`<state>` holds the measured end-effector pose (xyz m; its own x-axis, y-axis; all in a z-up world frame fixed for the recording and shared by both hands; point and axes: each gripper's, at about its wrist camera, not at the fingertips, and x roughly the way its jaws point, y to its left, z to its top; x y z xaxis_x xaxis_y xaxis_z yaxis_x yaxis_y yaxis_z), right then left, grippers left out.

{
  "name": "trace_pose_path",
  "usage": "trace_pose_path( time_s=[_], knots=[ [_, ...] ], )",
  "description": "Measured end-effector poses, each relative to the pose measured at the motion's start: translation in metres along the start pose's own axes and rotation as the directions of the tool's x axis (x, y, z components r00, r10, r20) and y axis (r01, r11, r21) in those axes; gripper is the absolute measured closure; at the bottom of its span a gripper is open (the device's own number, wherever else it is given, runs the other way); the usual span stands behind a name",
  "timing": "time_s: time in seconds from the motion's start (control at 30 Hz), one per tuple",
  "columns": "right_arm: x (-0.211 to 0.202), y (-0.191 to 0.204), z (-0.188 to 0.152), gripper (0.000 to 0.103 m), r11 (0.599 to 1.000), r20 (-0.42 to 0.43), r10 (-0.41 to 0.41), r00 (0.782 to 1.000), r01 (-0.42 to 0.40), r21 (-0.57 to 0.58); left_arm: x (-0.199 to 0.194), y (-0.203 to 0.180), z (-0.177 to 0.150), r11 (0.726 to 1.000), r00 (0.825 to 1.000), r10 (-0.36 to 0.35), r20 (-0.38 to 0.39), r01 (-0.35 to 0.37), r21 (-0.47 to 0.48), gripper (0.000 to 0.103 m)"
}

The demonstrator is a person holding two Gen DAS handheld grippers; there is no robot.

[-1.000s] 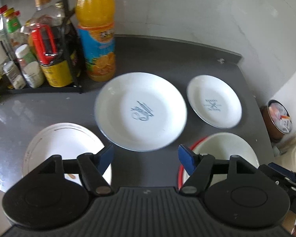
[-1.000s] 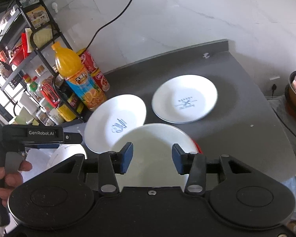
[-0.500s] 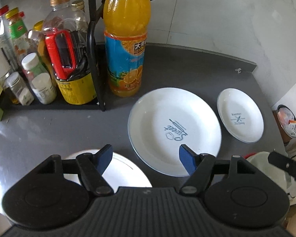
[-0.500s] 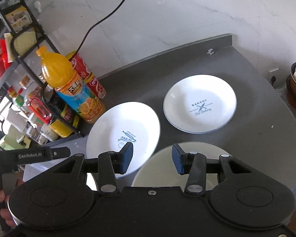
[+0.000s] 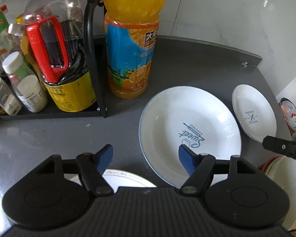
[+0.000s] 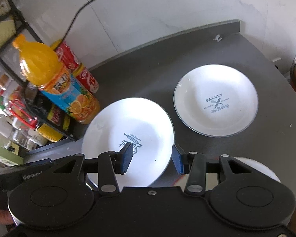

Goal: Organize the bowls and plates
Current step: 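Move the left gripper to the rim of the 'Sweet' plate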

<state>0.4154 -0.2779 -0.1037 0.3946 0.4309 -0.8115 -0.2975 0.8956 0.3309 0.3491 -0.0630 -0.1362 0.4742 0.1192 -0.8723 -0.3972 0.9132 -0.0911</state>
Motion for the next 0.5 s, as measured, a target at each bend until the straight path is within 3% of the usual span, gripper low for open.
trace_pose_path(
  time_s=[0.2,0.5],
  knots=[
    [0.03,-0.004,0.012,0.06,0.999,-0.065,-0.032,0.997,0.034,0.026,0.019,0.009,0.005,1.0,1.0,-0.007,-0.005,0.006,-0.008,0.036],
    [0.067,-0.014,0.028,0.067,0.997,-0.157,-0.049,0.986,0.056,0.045,0.05,0.022,0.004,0.996,0.998,-0.024,-0.054,0.019,-0.086,0.057]
  ],
)
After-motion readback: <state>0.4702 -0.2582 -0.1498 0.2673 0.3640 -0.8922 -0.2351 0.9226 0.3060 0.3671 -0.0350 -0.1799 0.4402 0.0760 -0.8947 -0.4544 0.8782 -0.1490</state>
